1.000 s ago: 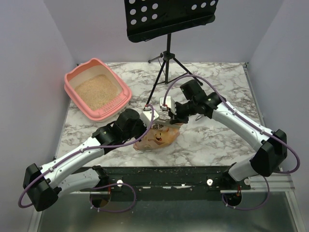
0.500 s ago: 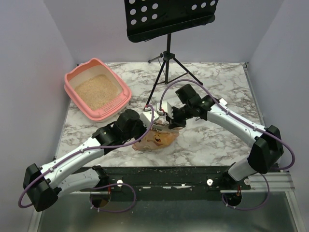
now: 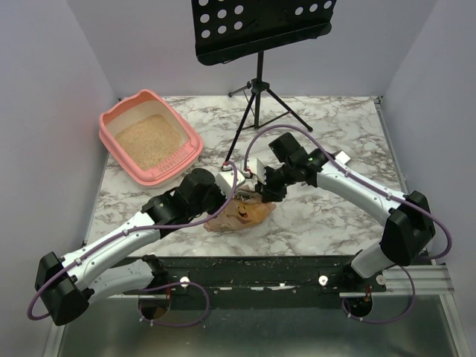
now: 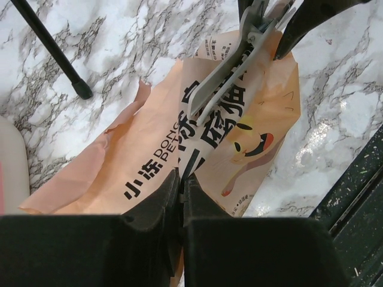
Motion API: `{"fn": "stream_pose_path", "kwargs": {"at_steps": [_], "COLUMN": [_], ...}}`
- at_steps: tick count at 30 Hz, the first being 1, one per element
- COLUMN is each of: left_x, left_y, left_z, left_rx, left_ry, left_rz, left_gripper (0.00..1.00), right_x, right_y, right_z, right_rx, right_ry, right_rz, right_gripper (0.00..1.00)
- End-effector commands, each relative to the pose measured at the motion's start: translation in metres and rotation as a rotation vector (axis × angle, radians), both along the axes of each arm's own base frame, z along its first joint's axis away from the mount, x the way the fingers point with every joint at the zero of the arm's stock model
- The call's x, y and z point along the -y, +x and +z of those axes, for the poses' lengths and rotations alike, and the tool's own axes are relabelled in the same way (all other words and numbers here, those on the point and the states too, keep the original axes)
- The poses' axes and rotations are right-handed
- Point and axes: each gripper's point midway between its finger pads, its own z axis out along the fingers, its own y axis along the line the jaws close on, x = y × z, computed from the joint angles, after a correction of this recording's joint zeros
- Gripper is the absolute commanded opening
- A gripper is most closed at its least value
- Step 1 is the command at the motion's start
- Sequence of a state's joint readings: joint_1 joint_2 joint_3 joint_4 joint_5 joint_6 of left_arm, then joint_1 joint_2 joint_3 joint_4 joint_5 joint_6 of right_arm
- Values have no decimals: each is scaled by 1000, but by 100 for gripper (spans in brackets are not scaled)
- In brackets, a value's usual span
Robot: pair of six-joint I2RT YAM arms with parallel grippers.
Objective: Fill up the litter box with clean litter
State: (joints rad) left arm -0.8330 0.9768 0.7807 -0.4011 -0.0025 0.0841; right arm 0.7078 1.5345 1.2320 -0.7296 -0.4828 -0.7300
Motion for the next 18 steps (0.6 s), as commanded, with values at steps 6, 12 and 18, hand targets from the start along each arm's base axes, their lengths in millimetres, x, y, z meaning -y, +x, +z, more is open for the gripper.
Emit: {"fn": "stream_pose_path", "kwargs": {"at_steps": [6,12,18], "left_x": [3,0,-3], "left_y": [16,22,28], "left_z": [30,32,43], "left_rx": [111,125,156], "left_ry": [-60,-51,-67], "left_rz": [37,68,109], "left_gripper": [17,38,58], "right_x": [2,9,18], "right_y": [17,33,48], "right_z": [32,82,145], "right_rx": [113,258,346], "right_ry": [44,159,375], "right_rz": [-130,-268,-508], "right_gripper": [75,100,100]}}
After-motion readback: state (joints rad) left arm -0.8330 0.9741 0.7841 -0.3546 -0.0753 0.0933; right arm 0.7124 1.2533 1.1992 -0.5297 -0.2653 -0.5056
